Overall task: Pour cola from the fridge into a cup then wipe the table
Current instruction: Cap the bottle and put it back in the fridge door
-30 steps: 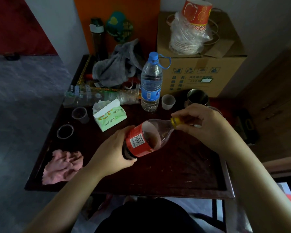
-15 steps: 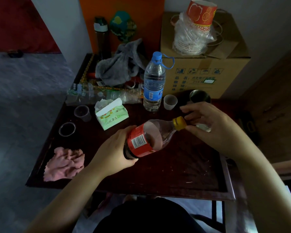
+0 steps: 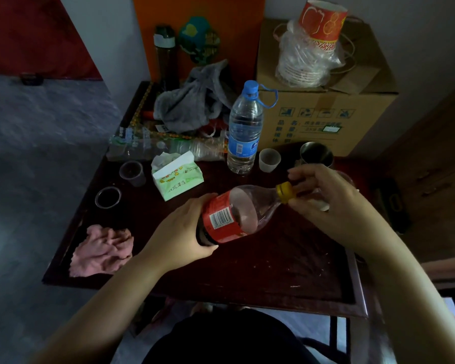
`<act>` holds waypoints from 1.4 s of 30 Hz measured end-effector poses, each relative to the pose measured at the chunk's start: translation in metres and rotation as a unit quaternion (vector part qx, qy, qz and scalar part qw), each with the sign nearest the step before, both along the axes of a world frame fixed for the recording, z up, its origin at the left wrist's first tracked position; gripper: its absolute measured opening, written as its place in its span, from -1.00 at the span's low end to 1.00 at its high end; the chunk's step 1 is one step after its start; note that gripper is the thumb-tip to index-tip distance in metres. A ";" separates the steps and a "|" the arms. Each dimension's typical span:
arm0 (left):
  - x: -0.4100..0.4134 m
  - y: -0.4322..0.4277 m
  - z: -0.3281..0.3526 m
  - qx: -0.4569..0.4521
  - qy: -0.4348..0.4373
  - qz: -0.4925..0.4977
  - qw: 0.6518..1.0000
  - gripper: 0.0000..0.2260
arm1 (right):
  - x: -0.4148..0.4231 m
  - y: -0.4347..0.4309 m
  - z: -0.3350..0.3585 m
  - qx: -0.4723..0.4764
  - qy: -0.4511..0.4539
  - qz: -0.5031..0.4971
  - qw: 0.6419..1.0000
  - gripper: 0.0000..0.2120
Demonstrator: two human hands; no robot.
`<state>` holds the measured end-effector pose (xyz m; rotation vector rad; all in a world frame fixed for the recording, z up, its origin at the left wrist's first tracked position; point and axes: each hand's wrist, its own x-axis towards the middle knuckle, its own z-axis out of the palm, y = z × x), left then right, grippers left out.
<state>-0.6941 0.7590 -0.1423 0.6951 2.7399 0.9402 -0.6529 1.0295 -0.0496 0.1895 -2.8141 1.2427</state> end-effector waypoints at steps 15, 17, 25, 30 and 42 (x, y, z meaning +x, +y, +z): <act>0.006 0.013 0.009 0.001 -0.012 0.007 1.000 -0.18 | 0.008 0.004 -0.012 0.099 0.041 -0.030 0.994 -0.62; 0.009 0.015 0.010 0.007 -0.022 0.012 1.000 -0.18 | 0.009 0.009 -0.008 0.062 0.070 0.019 0.995 -0.63; 0.022 0.027 0.017 -0.023 0.016 0.021 0.999 -0.20 | 0.008 0.025 -0.009 0.044 0.058 0.041 0.996 -0.75; 0.032 0.036 0.022 -0.029 0.040 0.029 0.998 -0.21 | 0.012 0.018 -0.015 0.082 0.076 -0.060 0.992 -0.71; 0.048 0.040 0.025 -0.011 0.011 0.025 1.000 -0.17 | -0.002 0.032 -0.018 0.111 0.322 0.080 0.937 -0.57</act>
